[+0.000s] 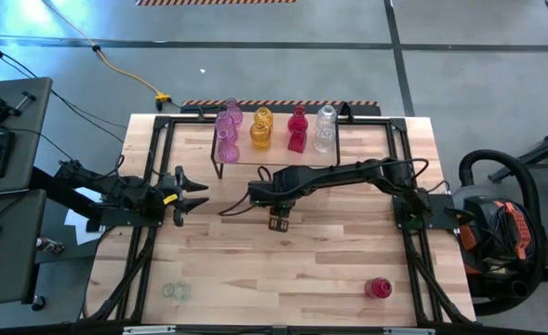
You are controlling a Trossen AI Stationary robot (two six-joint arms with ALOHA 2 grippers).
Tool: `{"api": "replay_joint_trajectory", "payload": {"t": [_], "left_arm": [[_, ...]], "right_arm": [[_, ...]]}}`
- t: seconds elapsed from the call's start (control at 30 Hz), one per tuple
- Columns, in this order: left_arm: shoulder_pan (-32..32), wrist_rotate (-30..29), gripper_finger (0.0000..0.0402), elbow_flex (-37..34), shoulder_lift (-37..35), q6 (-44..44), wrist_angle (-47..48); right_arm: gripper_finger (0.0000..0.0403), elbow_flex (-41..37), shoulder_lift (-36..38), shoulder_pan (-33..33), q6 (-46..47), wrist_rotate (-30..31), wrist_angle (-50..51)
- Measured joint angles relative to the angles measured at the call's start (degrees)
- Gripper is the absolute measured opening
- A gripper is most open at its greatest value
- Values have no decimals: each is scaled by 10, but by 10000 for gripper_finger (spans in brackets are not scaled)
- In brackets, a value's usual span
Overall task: Sort vases onto shelf
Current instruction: Put the yellow vase on the shelf aligned with the other yellow vases
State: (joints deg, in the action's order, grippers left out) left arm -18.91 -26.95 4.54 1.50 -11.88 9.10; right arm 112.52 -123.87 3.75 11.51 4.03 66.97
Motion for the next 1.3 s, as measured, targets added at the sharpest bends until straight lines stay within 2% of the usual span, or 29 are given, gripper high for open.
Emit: {"api": "replay_joint_trajectory", "payload": {"t": [0.43,0.67,0.93,1.13,1.3], "left_arm": [[0,-13,177,0,0,-3,0],[0,-13,177,0,0,-15,0],[0,-6,177,0,0,-15,-4],[0,-6,177,4,0,-11,-47],[0,11,177,17,0,-5,-48]], "right_arm": [[130,18,0,1,5,4,9],[131,96,1,1,5,22,54],[131,226,2,1,0,28,141],[131,172,74,-8,-6,19,141],[130,92,163,-11,-6,90,99]]}}
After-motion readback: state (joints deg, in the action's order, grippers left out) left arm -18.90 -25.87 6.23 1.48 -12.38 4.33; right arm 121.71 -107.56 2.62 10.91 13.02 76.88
